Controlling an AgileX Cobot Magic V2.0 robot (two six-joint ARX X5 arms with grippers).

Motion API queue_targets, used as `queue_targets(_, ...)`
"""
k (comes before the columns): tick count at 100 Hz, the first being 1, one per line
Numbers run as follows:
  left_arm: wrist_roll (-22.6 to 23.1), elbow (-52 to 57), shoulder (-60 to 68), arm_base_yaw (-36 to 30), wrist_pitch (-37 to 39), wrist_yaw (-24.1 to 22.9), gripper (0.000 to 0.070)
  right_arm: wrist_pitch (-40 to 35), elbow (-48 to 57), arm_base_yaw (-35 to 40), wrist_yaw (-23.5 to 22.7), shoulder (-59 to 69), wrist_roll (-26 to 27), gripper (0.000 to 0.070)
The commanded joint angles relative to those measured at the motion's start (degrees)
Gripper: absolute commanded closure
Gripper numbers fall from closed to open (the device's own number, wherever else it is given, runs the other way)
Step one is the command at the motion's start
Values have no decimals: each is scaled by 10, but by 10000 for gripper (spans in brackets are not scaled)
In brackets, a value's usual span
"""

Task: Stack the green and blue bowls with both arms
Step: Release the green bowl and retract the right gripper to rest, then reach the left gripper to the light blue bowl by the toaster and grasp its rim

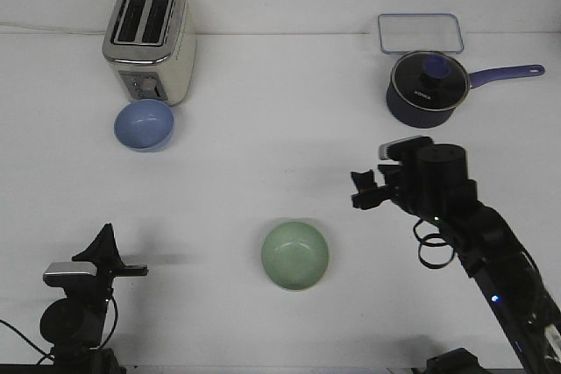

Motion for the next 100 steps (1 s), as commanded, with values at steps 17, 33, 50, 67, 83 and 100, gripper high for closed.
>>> queue_targets(17, 3, -10, 0, 0, 10, 0, 685, 13, -5, -96, 8, -95, -55, 278)
queue_targets(33, -36, -9, 0, 0, 24, 0, 685, 62, -81, -140, 8, -184, -63, 278)
queue_targets(50, -171, 0, 0, 0, 29, 0, 689, 147, -205, -163, 8, -291, -62, 279)
queue_targets(67, -281, 40, 1, 0, 33, 0, 688, 180, -297, -167, 13, -381, -63, 279)
queue_targets(83, -245, 151, 56, 0, -49, 0, 688, 176, -338, -167, 17, -440, -62, 279)
queue_targets(100, -165, 315, 215, 1, -148, -2, 688, 174, -339, -167, 29, -460, -63, 279)
